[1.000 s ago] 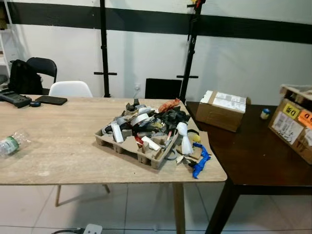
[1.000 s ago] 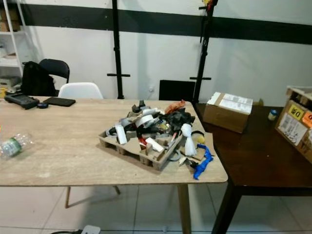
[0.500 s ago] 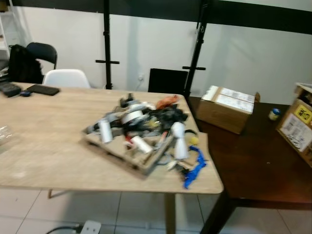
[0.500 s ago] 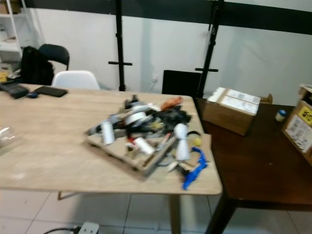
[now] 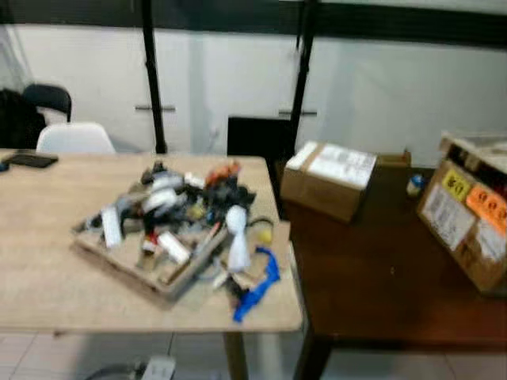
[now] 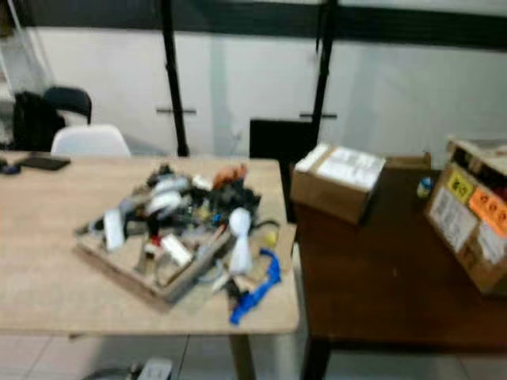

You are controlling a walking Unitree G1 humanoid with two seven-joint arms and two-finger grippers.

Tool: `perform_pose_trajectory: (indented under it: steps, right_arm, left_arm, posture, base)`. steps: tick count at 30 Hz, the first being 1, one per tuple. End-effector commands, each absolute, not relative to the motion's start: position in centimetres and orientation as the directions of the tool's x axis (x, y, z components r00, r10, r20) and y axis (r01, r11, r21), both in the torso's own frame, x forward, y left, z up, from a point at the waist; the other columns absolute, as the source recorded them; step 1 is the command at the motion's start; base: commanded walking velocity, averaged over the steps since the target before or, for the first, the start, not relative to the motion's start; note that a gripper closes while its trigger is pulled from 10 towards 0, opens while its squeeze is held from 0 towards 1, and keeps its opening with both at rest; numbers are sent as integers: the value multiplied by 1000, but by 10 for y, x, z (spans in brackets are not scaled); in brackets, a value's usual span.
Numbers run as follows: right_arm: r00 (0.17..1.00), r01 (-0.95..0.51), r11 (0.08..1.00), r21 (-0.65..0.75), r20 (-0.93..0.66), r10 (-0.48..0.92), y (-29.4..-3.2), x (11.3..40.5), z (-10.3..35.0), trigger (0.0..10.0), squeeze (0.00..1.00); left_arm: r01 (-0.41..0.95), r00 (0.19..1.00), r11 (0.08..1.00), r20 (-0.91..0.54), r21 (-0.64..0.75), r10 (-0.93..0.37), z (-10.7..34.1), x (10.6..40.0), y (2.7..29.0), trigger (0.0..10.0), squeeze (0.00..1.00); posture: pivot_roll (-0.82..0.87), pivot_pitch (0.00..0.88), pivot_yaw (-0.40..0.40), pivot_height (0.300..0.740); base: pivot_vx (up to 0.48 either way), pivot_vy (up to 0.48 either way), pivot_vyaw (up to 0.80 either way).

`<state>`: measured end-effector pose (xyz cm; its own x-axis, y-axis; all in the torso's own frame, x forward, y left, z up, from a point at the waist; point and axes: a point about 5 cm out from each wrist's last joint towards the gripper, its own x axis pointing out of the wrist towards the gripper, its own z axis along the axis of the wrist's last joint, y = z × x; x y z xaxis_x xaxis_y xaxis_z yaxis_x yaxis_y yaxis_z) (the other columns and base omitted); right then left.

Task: Picking trash to rubbish bin

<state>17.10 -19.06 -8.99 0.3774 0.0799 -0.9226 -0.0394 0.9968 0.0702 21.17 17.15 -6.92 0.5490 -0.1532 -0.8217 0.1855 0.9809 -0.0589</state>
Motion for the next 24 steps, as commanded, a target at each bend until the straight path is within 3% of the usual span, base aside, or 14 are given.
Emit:
perform_pose_trajectory:
  steps: [1, 12, 15, 19, 21, 22, 24]
  right_arm:
    - [371, -36, 996, 82, -924, 90, -186, 169, -91, 10000, 0]
    - [373, -31, 996, 84, -923, 90, -186, 169, -91, 10000, 0]
    - [371, -29, 996, 84, -924, 88, -186, 167, -92, 10000, 0]
    - [374, -43, 996, 77, -923, 88, -189, 166, -92, 10000, 0]
    - [384, -114, 991, 63, -918, 103, -191, 167, -91, 10000, 0]
    - [384, -114, 991, 63, -918, 103, -191, 167, -91, 10000, 0]
    - [384, -168, 984, 63, -915, 125, -191, 167, -91, 10000, 0]
  left_arm:
    - [187, 559, 982, -817, -37, -137, -69, 211, 176, 10000, 0]
    - [194, 573, 981, -813, 15, -101, -69, 210, 182, 10000, 0]
    - [274, 611, 960, -781, 57, -128, -65, 215, 178, 10000, 0]
    - [483, 634, 872, -721, 86, -280, -54, 228, 158, 10000, 0]
    - [685, 555, 728, -663, 21, -502, -43, 231, 135, 10000, 0]
    - [685, 555, 728, -663, 21, -502, -43, 231, 135, 10000, 0]
    - [801, 452, 599, -634, -23, -628, -36, 227, 123, 10000, 0]
  posture:
    - [62, 0, -51, 740]
    - [65, 0, -46, 740]
    - [65, 0, -47, 740]
    - [62, 0, -52, 740]
    - [60, 0, -60, 740]
    - [60, 0, -60, 740]
    - [63, 0, -62, 740]
  base:
    - [0, 0, 0]
    - [0, 0, 0]
    - [0, 0, 0]
    - [0, 0, 0]
    - [0, 0, 0]
    - [0, 0, 0]
    - [0, 0, 0]
